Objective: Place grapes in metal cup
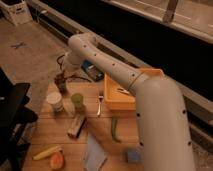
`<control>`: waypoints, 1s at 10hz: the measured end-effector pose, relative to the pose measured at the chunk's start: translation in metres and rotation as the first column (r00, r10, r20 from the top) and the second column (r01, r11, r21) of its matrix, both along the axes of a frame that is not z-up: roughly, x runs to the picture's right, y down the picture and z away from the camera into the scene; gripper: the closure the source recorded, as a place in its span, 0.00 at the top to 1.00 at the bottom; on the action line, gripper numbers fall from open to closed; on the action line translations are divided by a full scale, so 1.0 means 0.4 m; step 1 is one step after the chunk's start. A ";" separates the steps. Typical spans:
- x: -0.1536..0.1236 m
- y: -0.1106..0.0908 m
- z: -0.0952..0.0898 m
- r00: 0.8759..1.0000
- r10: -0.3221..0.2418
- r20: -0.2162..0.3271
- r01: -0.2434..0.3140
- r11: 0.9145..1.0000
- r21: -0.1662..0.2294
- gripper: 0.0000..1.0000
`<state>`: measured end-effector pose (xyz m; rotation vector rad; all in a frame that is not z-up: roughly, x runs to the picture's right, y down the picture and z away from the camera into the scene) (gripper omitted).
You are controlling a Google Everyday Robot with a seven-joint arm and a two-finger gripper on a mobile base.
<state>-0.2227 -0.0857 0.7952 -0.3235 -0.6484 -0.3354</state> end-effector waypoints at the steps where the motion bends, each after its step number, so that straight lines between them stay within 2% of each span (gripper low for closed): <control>1: 0.012 -0.005 0.003 1.000 0.004 -0.007 -0.004 1.000 0.003 0.00; 7: 0.006 -0.003 0.003 1.000 0.002 -0.009 -0.002 1.000 0.011 0.00; 8: -0.009 -0.002 0.014 1.000 0.017 0.000 -0.017 0.999 0.040 0.00; 10: -0.025 -0.001 0.040 0.998 0.044 0.035 -0.046 0.997 0.066 0.00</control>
